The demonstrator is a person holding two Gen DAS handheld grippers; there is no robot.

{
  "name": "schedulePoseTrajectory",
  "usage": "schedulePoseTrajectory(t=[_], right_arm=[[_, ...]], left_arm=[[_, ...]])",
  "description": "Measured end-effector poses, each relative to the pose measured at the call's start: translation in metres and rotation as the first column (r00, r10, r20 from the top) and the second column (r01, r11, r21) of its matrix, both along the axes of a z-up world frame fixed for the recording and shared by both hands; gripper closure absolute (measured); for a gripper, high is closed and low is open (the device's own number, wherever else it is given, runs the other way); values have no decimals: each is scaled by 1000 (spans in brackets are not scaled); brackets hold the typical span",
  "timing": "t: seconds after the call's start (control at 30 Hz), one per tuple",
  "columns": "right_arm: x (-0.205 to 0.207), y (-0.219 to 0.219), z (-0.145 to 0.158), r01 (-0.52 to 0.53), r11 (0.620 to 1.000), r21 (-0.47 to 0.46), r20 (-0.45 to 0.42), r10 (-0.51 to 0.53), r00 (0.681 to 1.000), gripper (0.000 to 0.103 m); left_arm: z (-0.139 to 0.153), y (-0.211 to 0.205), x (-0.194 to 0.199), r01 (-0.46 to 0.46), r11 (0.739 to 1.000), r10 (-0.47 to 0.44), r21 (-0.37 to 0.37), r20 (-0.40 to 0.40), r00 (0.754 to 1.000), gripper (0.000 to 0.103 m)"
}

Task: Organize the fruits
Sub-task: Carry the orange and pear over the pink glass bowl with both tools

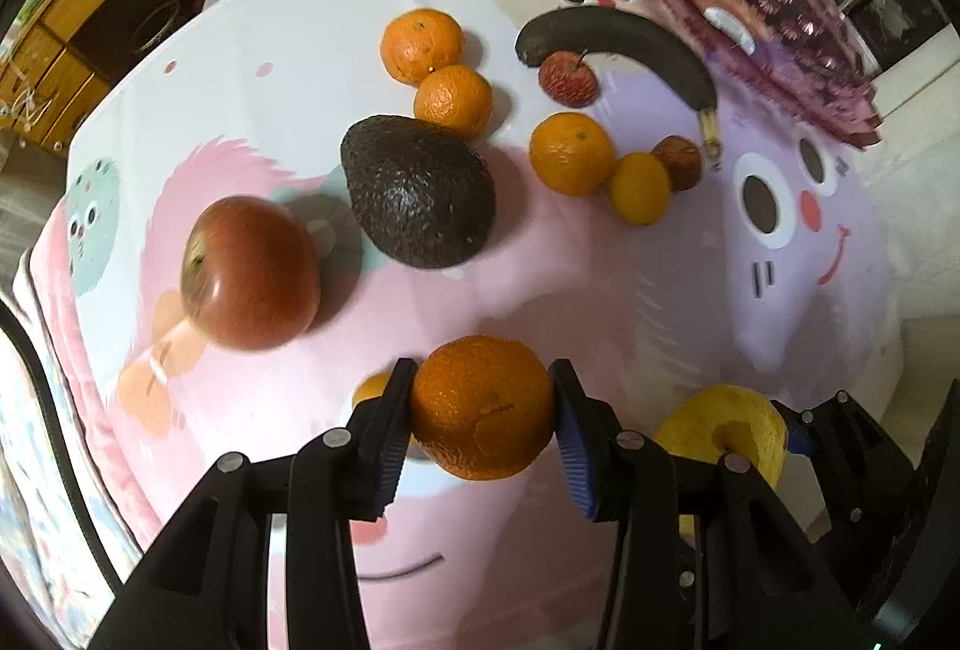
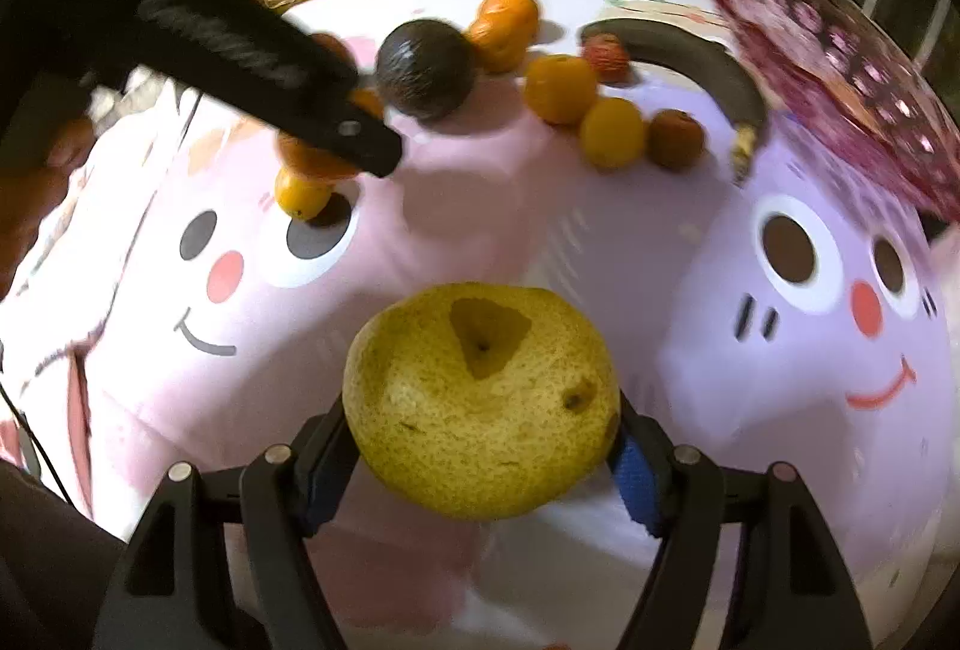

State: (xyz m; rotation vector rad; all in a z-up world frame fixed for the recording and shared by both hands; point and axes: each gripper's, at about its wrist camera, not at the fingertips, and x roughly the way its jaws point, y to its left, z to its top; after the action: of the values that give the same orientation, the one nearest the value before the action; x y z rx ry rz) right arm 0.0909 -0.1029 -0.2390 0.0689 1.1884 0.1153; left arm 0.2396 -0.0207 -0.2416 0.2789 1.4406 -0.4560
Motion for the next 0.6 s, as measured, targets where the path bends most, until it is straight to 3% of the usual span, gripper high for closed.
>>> schedulePoseTrajectory(t=[0.33, 0.6], right_arm=[[-23, -35, 48, 95, 994, 60, 5, -95, 995, 29], [-23, -75, 81, 96, 993, 64, 45, -99, 994, 29]], left_arm=[[86, 9, -41, -85, 994, 87, -75, 22, 996, 61], [129, 16, -65, -179, 976, 185, -123, 42, 982, 61]])
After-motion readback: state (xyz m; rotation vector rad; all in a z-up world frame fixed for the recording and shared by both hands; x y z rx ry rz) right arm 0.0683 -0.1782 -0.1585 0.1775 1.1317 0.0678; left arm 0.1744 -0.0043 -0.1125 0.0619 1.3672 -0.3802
